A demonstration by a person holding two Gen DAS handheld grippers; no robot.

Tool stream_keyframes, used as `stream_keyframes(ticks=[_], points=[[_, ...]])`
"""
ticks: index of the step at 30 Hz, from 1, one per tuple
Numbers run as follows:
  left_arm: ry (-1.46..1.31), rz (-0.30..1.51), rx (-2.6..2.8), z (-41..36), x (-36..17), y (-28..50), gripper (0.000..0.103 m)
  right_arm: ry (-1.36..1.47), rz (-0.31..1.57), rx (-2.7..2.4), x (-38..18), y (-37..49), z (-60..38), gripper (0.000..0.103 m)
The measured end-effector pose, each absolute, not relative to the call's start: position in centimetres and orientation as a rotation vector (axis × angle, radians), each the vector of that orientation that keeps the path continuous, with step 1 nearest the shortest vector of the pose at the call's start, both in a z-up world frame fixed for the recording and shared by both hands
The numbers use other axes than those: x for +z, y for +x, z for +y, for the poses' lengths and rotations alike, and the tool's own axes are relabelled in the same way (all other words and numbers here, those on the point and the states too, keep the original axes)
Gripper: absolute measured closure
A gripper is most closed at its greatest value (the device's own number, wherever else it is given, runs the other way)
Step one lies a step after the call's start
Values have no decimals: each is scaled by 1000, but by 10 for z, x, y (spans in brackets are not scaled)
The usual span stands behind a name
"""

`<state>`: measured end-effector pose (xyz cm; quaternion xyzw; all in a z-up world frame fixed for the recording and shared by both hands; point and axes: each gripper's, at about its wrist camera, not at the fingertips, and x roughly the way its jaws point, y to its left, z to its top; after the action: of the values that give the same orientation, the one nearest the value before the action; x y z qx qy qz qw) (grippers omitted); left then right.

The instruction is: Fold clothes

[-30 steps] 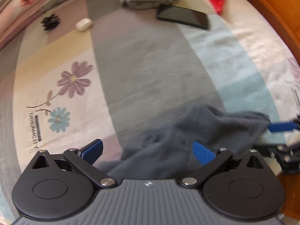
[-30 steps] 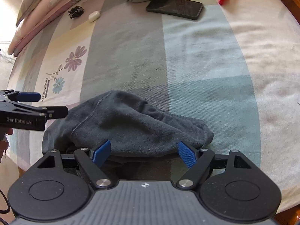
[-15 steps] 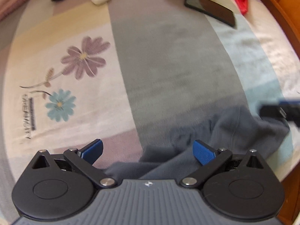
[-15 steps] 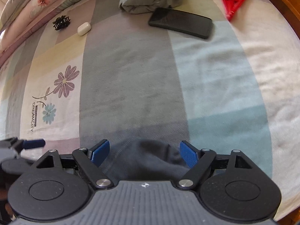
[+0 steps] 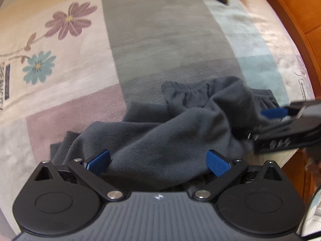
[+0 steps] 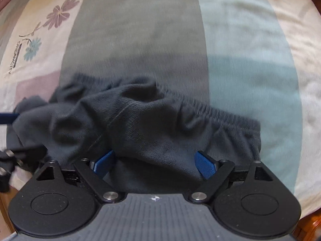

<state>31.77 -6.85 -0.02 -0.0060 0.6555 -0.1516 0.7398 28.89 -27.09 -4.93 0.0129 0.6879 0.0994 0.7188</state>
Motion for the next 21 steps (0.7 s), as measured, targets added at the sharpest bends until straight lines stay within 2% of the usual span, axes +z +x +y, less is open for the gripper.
stream_keyframes(ticks=[3, 9, 17, 21], points=[[-37, 1372, -371, -73, 12, 321, 2, 98, 1492, 219, -60, 277, -283, 0], [-48, 1255, -484, -97, 18, 329, 2, 189, 1424, 218, -66, 255, -297, 0], [-118, 1383, -508, -105, -38, 296, 2, 153, 1310, 270, -70, 231, -301, 0], [-103, 1398, -512, -100, -46, 291, 2, 139, 1253, 286, -69, 221, -305, 0]])
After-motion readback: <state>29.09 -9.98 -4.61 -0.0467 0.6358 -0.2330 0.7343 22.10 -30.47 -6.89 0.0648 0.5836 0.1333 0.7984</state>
